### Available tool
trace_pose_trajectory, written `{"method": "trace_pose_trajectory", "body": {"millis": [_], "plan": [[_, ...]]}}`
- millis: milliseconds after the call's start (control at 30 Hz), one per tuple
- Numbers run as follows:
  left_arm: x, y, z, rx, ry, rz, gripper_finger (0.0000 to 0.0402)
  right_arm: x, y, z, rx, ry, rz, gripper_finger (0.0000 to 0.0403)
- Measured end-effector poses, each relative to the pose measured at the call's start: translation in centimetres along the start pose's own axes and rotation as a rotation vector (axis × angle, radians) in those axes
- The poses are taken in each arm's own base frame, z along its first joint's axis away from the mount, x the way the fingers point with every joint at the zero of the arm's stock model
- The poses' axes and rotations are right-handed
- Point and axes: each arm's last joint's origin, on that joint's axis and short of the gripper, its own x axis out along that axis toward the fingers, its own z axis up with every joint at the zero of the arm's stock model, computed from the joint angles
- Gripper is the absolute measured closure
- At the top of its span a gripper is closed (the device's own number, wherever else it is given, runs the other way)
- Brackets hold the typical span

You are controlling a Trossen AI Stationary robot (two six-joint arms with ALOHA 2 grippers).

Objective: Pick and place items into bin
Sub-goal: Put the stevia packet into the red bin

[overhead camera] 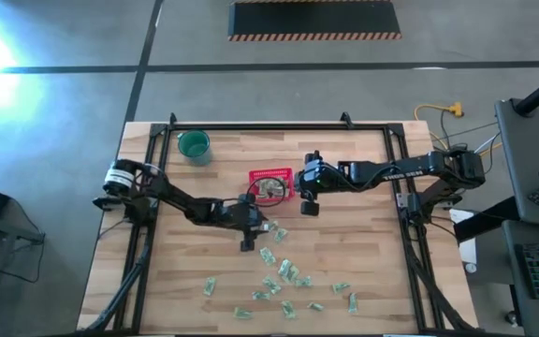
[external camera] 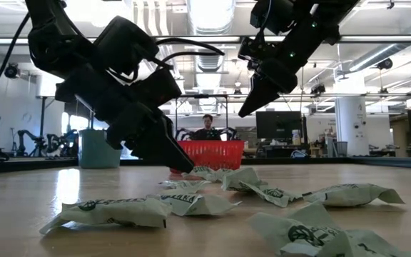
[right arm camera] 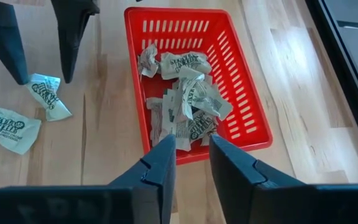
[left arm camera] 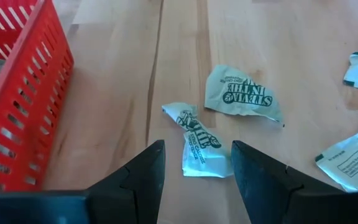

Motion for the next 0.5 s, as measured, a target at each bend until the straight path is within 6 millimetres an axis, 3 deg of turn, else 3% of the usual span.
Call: {"method": "trace_pose_trajectory", "body": {"millis": [367,500], "plan": [[0.0,-0.11,-0.15,0.002,0.016,-0.038,0.0234,0.0,0.0,-0.01,0.004,0.0,0.0,0.0315],[0.0,-0.12,-0.22,0.003,0.022,-0.042,0.0251,0.0,0.0,-0.01,0.007,0.0,0.0,0.0315]]}}
